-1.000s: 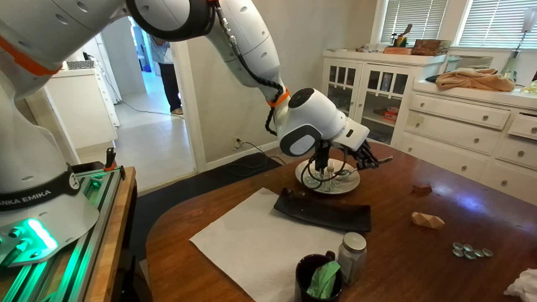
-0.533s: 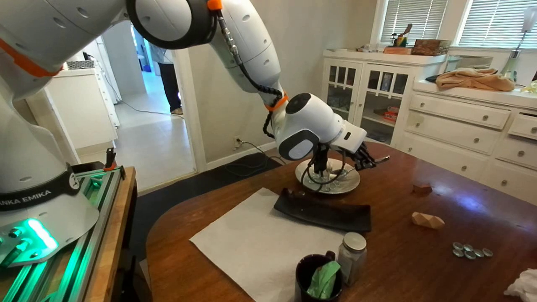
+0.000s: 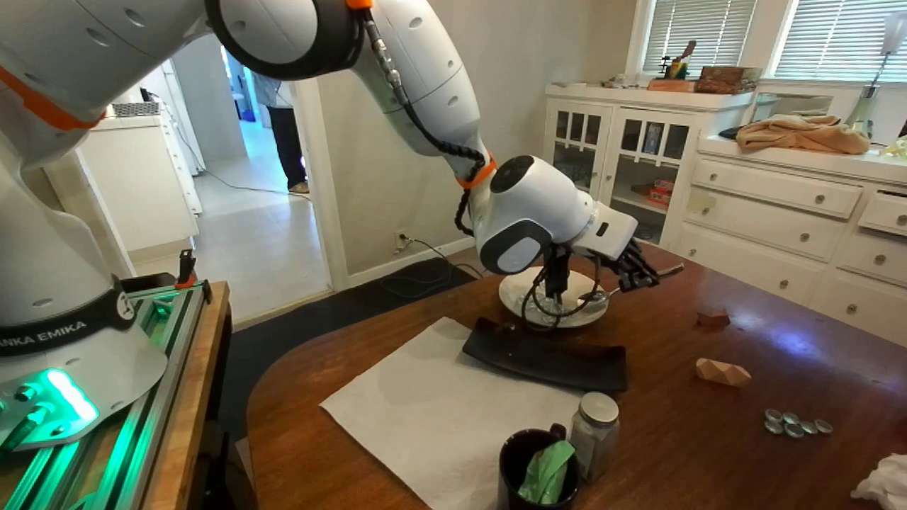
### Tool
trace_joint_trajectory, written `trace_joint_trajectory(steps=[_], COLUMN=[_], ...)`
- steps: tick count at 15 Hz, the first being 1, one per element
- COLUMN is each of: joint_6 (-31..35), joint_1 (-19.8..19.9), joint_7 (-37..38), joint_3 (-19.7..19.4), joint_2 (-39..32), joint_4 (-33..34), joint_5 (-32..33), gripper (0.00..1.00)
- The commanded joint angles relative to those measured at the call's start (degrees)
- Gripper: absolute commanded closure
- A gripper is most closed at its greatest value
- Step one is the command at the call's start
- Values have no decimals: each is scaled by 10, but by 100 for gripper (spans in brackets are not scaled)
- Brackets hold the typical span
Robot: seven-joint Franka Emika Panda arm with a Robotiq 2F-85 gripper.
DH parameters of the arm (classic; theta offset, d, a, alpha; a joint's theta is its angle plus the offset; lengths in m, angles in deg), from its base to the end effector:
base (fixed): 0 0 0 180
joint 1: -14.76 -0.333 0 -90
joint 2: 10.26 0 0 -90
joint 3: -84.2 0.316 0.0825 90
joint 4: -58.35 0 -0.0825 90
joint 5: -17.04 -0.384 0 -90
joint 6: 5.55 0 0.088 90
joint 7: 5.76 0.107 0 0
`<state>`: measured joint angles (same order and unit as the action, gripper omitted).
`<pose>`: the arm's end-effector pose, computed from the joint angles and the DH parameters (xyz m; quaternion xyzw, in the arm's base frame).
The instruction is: Use the spoon to remove the objects from the white plate
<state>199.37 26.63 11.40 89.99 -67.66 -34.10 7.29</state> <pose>0.7027 -0.1141 0.1536 -0.8362 0.2995 -0.4533 0.0750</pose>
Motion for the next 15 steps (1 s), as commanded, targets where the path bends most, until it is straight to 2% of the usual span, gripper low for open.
trace_joint_trajectory(steps=[1, 15], joint_6=[17, 11], joint_1=[13, 33], joint_7=[-18, -32], joint_3=[7, 35], joint_2=[2, 27], joint_4=[-13, -70], joint_5=[20, 71], gripper=[95, 95])
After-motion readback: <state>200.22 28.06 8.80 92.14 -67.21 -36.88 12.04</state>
